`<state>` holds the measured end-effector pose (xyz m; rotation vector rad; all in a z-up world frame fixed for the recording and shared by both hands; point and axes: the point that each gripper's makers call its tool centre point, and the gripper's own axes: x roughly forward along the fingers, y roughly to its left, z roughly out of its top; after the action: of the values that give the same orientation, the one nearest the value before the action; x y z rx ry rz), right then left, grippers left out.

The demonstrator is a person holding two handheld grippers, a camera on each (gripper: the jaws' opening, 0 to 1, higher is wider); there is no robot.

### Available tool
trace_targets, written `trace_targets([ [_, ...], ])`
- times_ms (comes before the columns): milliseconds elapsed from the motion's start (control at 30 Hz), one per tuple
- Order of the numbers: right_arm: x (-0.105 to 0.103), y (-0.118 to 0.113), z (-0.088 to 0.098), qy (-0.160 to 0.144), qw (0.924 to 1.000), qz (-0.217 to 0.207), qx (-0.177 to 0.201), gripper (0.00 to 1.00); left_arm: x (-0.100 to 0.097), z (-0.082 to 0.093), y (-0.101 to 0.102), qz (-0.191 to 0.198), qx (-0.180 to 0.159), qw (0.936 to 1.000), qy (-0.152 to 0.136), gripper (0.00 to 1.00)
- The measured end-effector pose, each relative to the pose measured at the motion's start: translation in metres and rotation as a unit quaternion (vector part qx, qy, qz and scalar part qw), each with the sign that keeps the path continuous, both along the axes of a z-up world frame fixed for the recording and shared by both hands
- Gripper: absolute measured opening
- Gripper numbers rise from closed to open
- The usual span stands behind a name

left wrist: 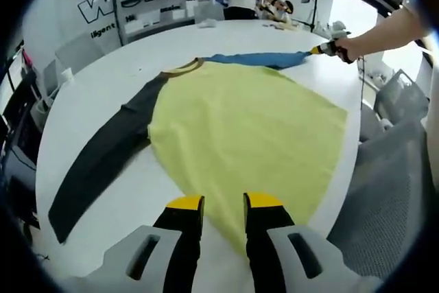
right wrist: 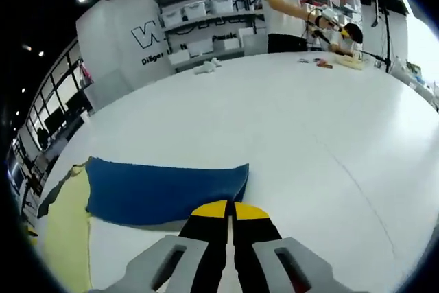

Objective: Fold the garment on the visible template until the final outline fits inside the template.

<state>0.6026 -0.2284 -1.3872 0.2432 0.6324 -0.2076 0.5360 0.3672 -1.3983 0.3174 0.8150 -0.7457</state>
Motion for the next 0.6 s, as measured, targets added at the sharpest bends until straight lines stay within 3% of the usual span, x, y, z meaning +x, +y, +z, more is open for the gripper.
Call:
trace_targets([
  [300,0.02,0.027,0.041,-0.017,0.9909,0.109,-0.077,0.0,0.0,0.003,0.002,0.002,-0.007,1.0,-0.005,0.27],
  [400,0.03,0.033,0.054,-0.034,0.9892,0.119,-0.078,0.0,-0.001,0.004,0.004,0.003,-0.008,0.9999,-0.007,0.27],
  [433,0.034,0.045,0.066,-0.048,0.9873,0.128,-0.08,0.0,-0.001,0.005,0.004,0.003,-0.009,0.9999,-0.008,0.27],
  [600,0.056,0.076,0.09,-0.081,0.9784,0.168,-0.089,0.0,-0.002,0.007,0.007,0.002,-0.013,0.9998,-0.012,0.27],
])
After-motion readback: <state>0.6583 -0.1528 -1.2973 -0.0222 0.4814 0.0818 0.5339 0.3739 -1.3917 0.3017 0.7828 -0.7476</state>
